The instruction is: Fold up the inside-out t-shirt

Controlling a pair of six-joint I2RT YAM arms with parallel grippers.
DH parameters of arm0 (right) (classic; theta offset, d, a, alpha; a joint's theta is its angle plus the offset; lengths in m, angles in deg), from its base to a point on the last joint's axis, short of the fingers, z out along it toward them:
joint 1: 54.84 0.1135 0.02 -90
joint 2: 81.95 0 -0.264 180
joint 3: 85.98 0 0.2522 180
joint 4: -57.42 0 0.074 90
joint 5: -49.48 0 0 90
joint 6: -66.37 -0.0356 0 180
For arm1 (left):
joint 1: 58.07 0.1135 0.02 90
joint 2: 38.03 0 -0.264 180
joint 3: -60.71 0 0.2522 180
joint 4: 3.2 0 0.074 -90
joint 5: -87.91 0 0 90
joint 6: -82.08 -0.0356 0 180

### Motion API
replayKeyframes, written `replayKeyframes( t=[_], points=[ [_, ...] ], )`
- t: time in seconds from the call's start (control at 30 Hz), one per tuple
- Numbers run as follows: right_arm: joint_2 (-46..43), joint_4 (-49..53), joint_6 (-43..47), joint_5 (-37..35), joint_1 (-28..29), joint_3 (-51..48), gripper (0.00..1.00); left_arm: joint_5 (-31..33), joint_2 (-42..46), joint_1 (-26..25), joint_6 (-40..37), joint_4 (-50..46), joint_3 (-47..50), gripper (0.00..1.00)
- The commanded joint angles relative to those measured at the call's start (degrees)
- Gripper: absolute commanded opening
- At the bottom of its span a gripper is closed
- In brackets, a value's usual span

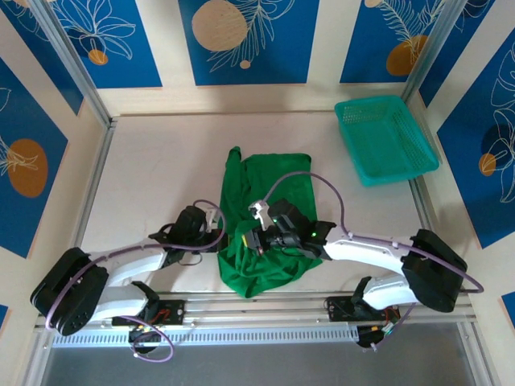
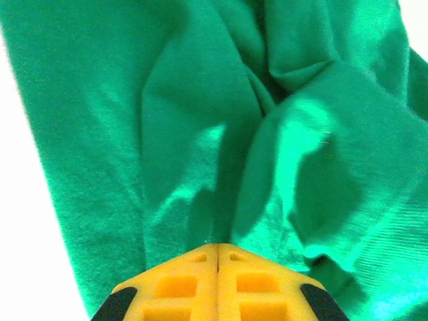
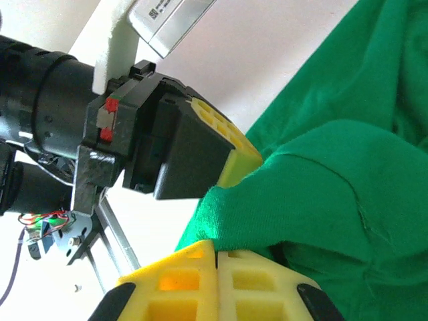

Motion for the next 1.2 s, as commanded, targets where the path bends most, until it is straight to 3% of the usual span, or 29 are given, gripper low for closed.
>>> replayKeyframes(
  t=[0.0,0.07,0.2,0.3,0.4,0.47,0.67,0.9,1.0,1.07,1.13,1.17],
  points=[
    [-2.82,3.23,1.34,3.94,-1.20,-0.16,0.00,0.49,0.02,0.52,-1.16,0.36,-1.74,0.00],
    [-1.99,4.27,2.51,3.07,-1.40,-0.47,0.00,-1.98,0.78,0.78,-1.91,3.10,-1.14,0.00],
    [1.38,1.77,2.03,4.05,-2.44,-1.89,0.00,-10.26,2.96,0.97,0.47,2.51,-3.99,0.36],
    [3.57,-1.57,1.15,4.93,-3.05,-2.99,0.02,-15.14,4.89,0.47,5.98,9.65,-2.41,0.47],
    [4.68,-3.33,1.46,7.90,-4.18,-3.54,0.22,-16.65,5.92,0.37,5.53,10.44,-2.02,0.51],
    [4.49,-4.12,2.04,9.11,-4.64,-3.90,0.28,-15.54,5.88,0.27,5.41,10.02,-1.49,0.51],
    [6.53,-6.63,1.17,12.51,-6.19,-4.32,0.31,-11.90,3.47,0.21,4.84,9.13,-0.29,0.45],
    [10.13,-11.73,-1.50,14.82,-4.73,-3.76,0.34,-12.07,1.31,0.13,4.32,8.71,-1.13,0.19],
    [11.30,-13.10,-1.32,15.24,-4.36,-3.45,0.36,-11.55,1.15,0.14,3.73,8.99,-0.92,0.01],
    [12.17,-13.35,-1.62,15.45,-4.33,-2.97,0.36,-11.76,0.81,0.08,3.09,8.39,-1.31,0.00],
    [12.85,-13.80,-1.85,15.63,-4.31,-2.69,0.31,-12.29,0.71,0.06,3.79,9.42,-1.13,0.00],
    [13.06,-13.96,-1.68,15.64,-4.24,-2.53,0.21,-12.25,0.68,0.06,4.27,10.70,-0.48,0.00]
  ],
)
